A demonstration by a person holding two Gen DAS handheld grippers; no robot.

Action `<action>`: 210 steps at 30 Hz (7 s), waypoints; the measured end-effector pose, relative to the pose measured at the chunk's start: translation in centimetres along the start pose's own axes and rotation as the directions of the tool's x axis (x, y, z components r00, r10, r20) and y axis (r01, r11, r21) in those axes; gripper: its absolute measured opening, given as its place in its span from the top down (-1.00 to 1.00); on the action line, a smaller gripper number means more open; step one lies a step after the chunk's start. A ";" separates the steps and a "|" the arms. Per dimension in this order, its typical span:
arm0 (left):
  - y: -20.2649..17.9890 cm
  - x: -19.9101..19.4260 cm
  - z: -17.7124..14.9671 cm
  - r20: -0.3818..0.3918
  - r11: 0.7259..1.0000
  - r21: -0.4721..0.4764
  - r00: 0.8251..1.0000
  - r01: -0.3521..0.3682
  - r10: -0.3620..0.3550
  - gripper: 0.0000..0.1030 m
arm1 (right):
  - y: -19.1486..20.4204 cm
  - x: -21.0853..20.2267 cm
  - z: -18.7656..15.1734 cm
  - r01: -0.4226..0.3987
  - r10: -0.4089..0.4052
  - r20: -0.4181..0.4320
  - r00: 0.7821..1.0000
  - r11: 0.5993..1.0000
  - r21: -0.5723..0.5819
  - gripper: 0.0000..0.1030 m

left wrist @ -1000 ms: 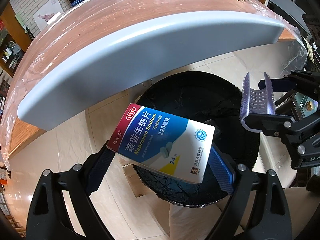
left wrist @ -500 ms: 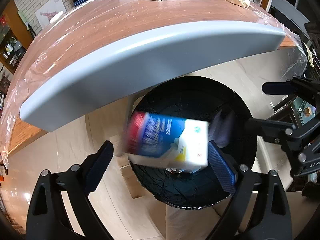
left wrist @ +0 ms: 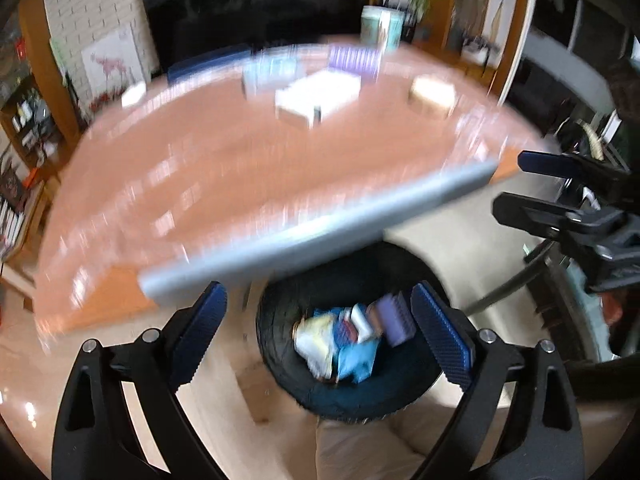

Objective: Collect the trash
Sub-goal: 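Open both grippers to drop the box and roller into the bin, then grasp the teal dental floss box with the left gripper while the right gripper grasps the white dough ball, then carry the dental floss box and dough ball over the trash bin with both grippers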

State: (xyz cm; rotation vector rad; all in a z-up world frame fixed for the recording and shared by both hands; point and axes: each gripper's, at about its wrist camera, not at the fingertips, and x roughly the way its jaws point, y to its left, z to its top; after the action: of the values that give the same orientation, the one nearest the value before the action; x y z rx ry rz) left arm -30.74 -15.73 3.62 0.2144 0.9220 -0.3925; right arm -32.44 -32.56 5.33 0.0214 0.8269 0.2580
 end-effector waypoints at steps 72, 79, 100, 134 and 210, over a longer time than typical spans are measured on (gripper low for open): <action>7.8 16.4 20.6 -0.092 0.990 -0.116 0.993 -0.083 0.072 -0.66 | -9.2 10.6 10.0 0.092 -0.083 -0.045 0.996 0.963 0.254 -0.01; 8.3 14.4 19.5 -0.068 0.988 -0.130 0.995 -0.085 0.077 -0.66 | -8.4 10.3 10.5 0.061 -0.055 -0.032 0.998 0.972 0.228 -0.01; 6.9 7.4 13.8 -0.006 0.985 -0.134 0.994 -0.110 0.111 -0.66 | -4.9 6.8 9.9 -0.035 0.033 0.014 0.999 0.989 0.147 -0.01; 2.8 0.3 3.9 0.001 0.983 -0.124 0.991 -0.131 0.132 -0.66 | 0.7 0.5 3.2 -0.140 0.141 -0.013 0.990 0.989 0.051 -0.01; -0.1 5.2 -5.0 -0.197 0.991 -0.069 0.975 -0.117 0.101 -0.66 | 2.2 7.3 -5.5 -0.132 0.142 -0.286 0.948 0.990 0.054 -0.01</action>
State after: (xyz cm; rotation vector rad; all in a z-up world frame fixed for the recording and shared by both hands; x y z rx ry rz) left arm -31.64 -15.32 -3.55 0.2315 1.1097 -0.2350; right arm -32.20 -29.21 -3.38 0.0745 1.1242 0.3841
